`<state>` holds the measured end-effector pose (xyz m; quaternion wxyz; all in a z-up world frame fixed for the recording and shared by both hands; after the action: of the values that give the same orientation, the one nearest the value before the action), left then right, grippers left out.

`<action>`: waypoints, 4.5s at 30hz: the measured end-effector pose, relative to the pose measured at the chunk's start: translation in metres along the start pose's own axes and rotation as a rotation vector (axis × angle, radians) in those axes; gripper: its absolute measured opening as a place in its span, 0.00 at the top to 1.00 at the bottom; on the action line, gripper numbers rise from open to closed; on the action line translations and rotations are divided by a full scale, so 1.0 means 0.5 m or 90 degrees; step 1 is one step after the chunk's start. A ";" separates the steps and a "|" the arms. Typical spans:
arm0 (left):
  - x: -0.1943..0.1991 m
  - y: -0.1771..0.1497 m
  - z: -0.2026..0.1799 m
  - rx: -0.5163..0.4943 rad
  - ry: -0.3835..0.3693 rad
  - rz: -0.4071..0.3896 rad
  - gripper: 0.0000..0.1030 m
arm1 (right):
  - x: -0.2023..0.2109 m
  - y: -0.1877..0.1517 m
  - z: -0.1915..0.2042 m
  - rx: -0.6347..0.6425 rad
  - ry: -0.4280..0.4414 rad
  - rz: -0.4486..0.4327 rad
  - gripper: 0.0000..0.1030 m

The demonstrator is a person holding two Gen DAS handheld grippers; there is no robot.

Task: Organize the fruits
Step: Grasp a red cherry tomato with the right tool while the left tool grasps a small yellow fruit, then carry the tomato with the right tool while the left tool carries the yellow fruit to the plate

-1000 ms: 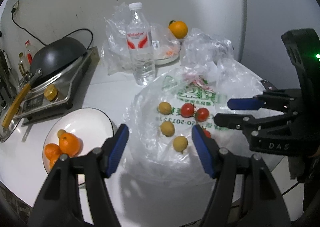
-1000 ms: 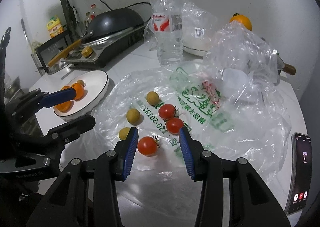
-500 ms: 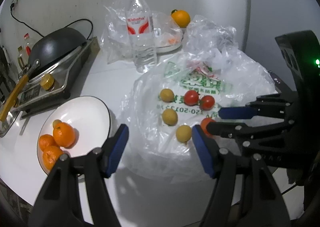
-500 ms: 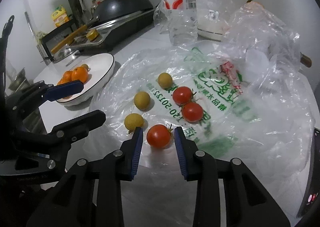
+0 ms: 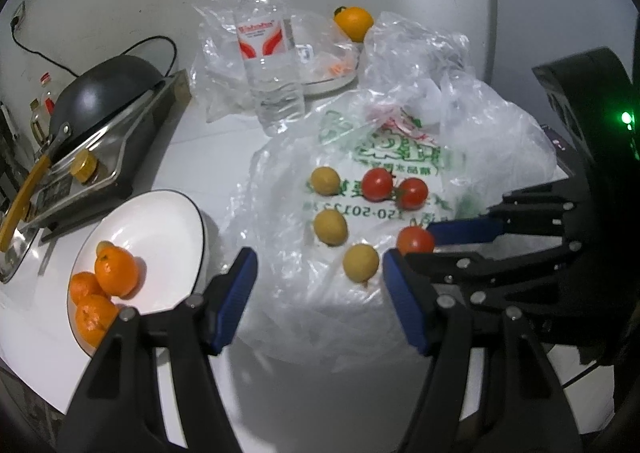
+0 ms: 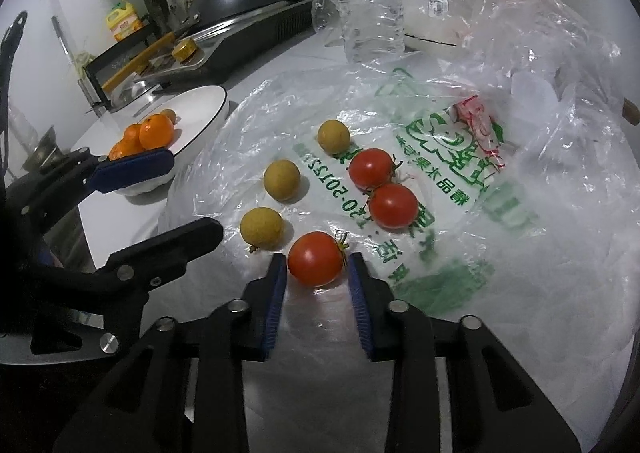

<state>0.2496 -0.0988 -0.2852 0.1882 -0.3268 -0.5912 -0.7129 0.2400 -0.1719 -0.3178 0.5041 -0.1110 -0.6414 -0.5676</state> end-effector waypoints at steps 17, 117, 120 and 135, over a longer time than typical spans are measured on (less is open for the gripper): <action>-0.050 0.007 -0.052 -0.020 -0.022 0.058 0.59 | 0.088 0.038 -0.064 -0.031 0.001 -0.081 0.71; -0.101 0.002 0.438 0.037 -0.058 0.013 0.74 | -0.196 0.289 0.271 0.048 -0.014 -0.029 0.71; -0.107 -0.002 0.440 0.050 -0.059 0.013 0.73 | -0.207 0.289 0.271 0.044 -0.014 -0.024 0.71; -0.074 0.000 0.465 0.084 -0.058 -0.015 0.71 | -0.248 0.289 0.284 0.038 -0.010 -0.003 0.71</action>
<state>0.3325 0.1214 -0.2904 0.1736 -0.3386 -0.6486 -0.6592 0.3274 0.0484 -0.3028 0.5010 -0.0988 -0.6620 -0.5486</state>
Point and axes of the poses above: each gripper's, at about its wrist camera, not at the fingertips, and x roughly against the way its jaws point, z to its left, y to its top, the point moved 9 cm from there along -x, roughly the way its jaws point, and after that the axes turned 2 degrees about -y, right-handed, at the moved point
